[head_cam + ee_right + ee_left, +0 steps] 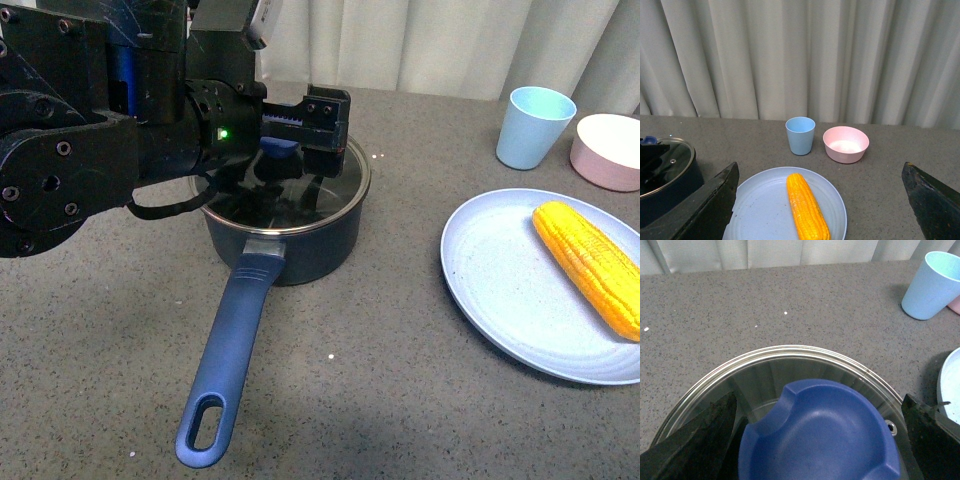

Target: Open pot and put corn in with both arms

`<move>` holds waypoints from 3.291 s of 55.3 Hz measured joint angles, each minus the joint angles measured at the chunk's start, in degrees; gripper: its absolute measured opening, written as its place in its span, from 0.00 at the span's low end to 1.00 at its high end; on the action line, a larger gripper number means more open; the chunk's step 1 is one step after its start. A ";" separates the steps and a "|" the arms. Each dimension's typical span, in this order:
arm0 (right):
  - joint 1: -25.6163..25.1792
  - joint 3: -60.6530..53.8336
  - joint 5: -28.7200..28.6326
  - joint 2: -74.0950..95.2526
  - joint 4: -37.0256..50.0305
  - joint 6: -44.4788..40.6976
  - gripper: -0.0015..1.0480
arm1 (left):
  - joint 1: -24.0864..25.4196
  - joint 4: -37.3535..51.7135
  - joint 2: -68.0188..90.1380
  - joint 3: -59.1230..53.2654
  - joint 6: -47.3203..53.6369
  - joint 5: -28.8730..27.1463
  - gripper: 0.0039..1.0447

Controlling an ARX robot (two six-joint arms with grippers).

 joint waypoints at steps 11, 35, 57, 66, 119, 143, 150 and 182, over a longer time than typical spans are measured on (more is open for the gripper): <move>0.00 0.00 -0.02 0.00 0.00 0.00 0.91 | 0.00 0.02 0.09 -0.24 0.96 0.00 0.91; 0.00 0.00 0.00 0.00 0.00 0.00 0.91 | 0.11 0.37 -0.35 -0.68 0.44 -0.11 0.59; 0.00 0.00 0.00 0.00 0.00 0.00 0.91 | 7.48 3.23 -9.40 -2.67 -3.28 -1.46 0.59; 0.00 0.00 -0.02 0.00 0.00 0.00 0.91 | 15.93 4.33 -8.31 -4.98 -1.86 -1.27 0.59; 0.00 0.00 -0.02 0.00 0.00 0.00 0.91 | 24.50 12.50 9.05 -5.99 -2.10 -1.99 0.58; 0.00 0.00 -0.02 0.00 0.00 0.00 0.91 | 22.88 10.03 10.12 -5.81 0.79 -1.44 0.58; 0.00 0.00 -0.02 0.00 0.00 0.00 0.91 | 22.88 9.66 10.12 -5.73 1.03 -1.42 0.58; 0.00 0.00 0.00 0.00 0.00 0.00 0.91 | 23.43 5.92 -15.10 -20.06 -2.47 -4.13 0.94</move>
